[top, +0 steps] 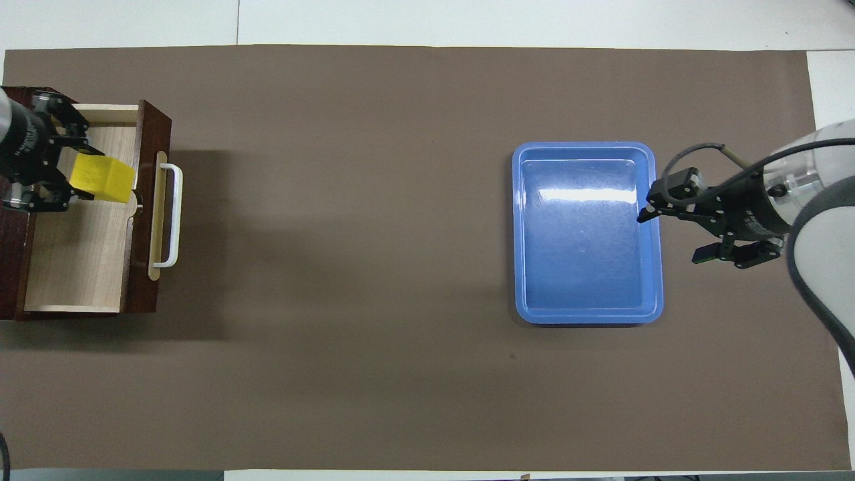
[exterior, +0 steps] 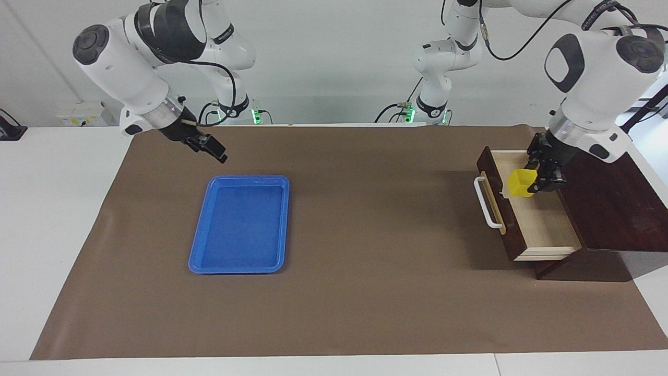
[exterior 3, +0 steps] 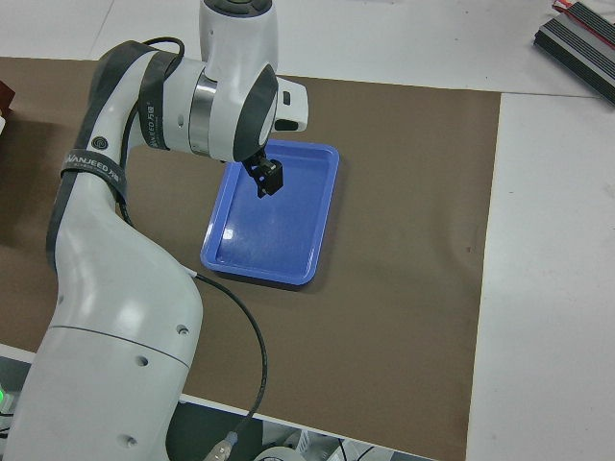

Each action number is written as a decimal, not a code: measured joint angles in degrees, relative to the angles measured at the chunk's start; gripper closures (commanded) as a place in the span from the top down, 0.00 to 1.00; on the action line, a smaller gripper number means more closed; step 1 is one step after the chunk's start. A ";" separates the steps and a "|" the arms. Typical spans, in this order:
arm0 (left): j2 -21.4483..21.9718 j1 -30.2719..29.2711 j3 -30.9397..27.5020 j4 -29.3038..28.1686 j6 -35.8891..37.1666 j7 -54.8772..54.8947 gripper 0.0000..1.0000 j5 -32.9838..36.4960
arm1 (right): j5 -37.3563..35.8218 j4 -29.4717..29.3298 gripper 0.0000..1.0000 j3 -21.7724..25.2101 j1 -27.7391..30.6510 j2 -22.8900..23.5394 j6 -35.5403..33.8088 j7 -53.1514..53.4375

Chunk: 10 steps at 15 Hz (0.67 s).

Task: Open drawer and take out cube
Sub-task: 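Lift the cube with the left gripper while the right gripper approaches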

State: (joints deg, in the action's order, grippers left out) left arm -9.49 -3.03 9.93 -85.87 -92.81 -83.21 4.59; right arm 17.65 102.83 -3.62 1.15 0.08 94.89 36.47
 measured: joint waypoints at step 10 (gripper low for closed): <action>-0.05 18.50 0.60 -1.11 -0.66 -24.30 0.00 0.70 | 24.89 3.79 1.00 -0.29 -10.24 7.28 15.90 17.92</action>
State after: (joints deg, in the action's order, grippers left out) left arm -9.54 15.47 10.53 -86.98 -93.47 -107.50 5.29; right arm 42.54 106.62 -3.92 -9.09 7.35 110.79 54.39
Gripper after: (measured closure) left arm 0.449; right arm 0.000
